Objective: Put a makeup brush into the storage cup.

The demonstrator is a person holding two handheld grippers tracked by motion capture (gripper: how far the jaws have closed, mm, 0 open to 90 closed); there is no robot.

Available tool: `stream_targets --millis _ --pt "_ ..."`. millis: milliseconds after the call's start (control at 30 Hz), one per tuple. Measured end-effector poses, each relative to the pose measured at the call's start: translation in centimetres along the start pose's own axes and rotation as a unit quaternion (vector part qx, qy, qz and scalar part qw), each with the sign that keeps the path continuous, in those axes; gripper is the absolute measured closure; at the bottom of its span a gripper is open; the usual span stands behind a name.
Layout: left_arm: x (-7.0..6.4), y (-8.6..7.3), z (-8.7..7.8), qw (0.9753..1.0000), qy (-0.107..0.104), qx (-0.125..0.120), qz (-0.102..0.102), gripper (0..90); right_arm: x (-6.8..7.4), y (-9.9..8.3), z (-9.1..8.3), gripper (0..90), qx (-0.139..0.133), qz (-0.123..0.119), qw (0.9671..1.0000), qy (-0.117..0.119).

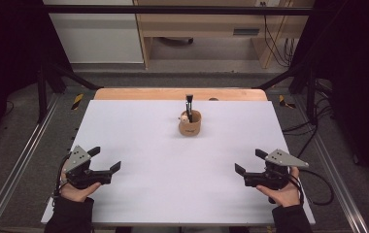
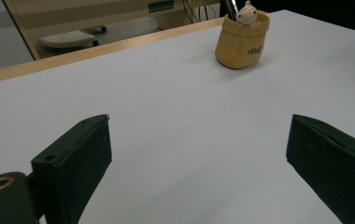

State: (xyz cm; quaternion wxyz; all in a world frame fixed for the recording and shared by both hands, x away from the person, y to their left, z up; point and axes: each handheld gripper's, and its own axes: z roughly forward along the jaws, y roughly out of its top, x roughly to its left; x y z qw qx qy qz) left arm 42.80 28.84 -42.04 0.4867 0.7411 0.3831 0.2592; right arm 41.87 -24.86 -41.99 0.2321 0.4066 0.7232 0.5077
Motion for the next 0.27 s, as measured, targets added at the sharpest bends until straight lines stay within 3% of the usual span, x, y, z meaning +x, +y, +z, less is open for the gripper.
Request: stream_targets --millis 267 --pt "0.04 -0.31 0.20 1.0000 0.000 0.001 -0.001 6.1 -0.03 -0.25 -0.32 6.4 -0.013 0.011 0.9999 -0.001"
